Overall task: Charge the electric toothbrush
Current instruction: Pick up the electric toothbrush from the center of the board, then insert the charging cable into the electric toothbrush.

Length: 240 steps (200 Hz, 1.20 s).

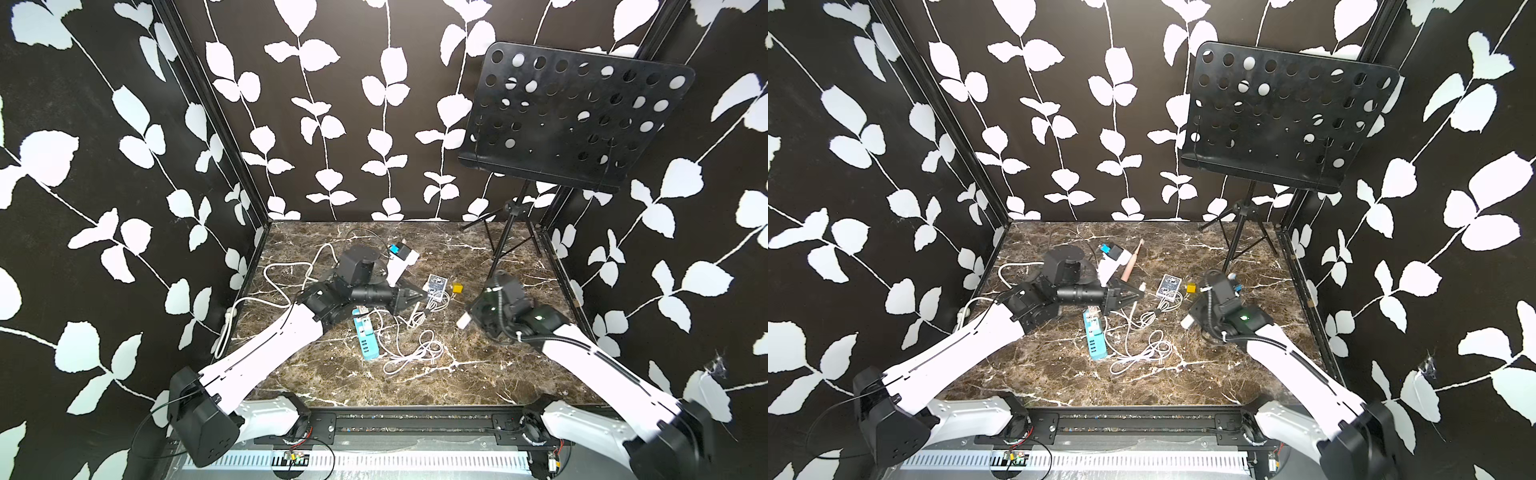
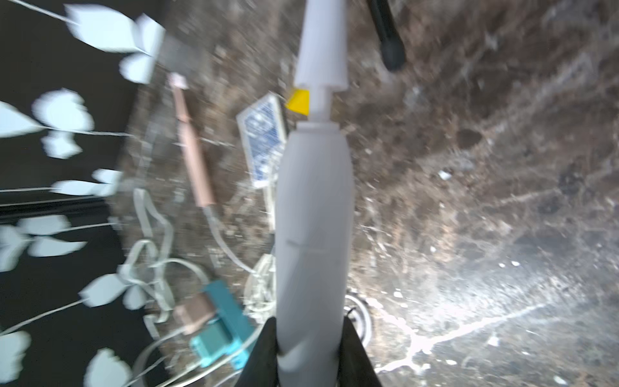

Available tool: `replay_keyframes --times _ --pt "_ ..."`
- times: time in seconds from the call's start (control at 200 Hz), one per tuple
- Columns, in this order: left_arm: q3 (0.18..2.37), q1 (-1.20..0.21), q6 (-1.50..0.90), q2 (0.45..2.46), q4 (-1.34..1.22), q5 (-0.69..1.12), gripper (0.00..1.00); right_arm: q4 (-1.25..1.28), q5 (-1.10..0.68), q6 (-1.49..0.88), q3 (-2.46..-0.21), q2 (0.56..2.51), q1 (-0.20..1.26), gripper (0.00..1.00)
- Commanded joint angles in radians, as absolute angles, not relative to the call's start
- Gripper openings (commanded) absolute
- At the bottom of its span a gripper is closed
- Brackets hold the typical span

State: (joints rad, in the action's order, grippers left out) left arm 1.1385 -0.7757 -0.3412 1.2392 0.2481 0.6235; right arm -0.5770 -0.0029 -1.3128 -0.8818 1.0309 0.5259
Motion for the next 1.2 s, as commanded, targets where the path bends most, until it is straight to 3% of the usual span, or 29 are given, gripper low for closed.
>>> replay_keyframes --times 0.0,0.08,0.27,0.595,1.195 --pt "1.179 -0.827 -0.378 1.25 0.224 0.639 0.0 -0.681 -0.008 -1.28 -0.997 0.993 0.491 0.17" --pt "1.209 -0.879 -0.332 1.275 0.284 0.555 0.0 -0.797 0.003 -1.287 -1.074 0.987 0.464 0.18" --pt "1.247 -0.963 -0.299 1.38 0.27 0.558 0.0 -0.891 -0.082 -1.267 -1.207 1.098 0.459 0.16" --pt "1.233 -0.969 -0.359 1.495 0.192 0.611 0.0 -0.998 -0.078 -1.209 -1.393 1.211 0.479 0.14" --pt "1.144 -0.914 -0.526 1.496 -0.013 0.653 0.0 -0.962 -0.058 -1.16 -1.388 1.228 0.528 0.13"
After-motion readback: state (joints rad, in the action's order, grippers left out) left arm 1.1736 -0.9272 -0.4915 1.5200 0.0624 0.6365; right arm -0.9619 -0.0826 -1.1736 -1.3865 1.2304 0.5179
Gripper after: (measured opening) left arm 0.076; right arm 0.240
